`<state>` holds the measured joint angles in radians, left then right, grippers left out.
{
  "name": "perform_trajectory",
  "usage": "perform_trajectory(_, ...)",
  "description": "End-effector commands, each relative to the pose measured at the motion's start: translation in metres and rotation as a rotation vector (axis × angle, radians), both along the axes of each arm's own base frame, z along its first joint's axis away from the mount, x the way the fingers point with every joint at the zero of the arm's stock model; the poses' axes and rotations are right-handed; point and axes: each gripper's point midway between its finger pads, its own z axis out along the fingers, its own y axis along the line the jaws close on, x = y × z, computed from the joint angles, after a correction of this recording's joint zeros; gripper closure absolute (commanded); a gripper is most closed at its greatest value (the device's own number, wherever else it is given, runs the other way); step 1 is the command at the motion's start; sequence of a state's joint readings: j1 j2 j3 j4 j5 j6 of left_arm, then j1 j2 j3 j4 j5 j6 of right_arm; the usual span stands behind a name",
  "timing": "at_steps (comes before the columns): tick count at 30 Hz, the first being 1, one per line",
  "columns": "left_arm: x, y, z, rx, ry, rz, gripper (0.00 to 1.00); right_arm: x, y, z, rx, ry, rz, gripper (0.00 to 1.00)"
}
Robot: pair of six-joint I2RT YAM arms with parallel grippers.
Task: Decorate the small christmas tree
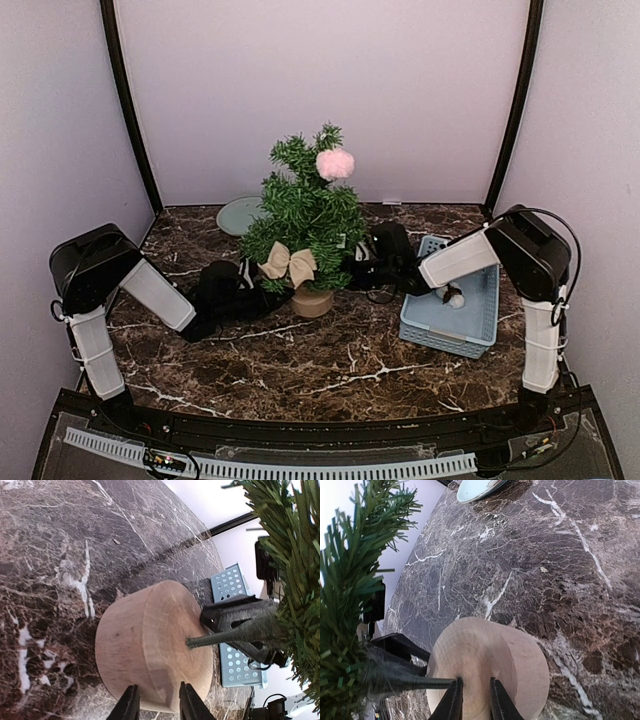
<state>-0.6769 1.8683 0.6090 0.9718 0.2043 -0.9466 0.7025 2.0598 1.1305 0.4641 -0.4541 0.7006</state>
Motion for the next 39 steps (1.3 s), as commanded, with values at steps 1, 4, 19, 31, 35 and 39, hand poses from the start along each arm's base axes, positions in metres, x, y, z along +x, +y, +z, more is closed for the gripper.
perform_trajectory(1,0.008,-0.001,0.013,-0.03,-0.031,0.004,0.71,-0.008,-0.006,0.011,-0.038,-0.025,-0.005,0.8)
perform_trajectory(4,0.007,-0.001,0.015,-0.035,-0.037,0.001,0.71,0.001,-0.011,0.019,-0.062,-0.066,-0.031,0.8)
perform_trajectory(19,-0.003,-0.01,0.014,-0.025,-0.046,-0.036,0.7,0.033,0.0,0.006,-0.075,-0.057,-0.06,0.8)
perform_trajectory(31,0.002,-0.011,0.013,-0.024,-0.047,-0.025,0.7,0.02,-0.002,-0.012,-0.098,-0.017,-0.034,0.82)
perform_trajectory(35,0.007,-0.009,0.012,-0.025,-0.044,-0.019,0.71,0.009,-0.003,-0.014,-0.098,-0.007,-0.024,0.85)
perform_trajectory(39,0.013,-0.006,0.013,-0.025,-0.051,-0.013,0.72,0.001,-0.005,-0.012,-0.087,0.002,-0.023,0.88)
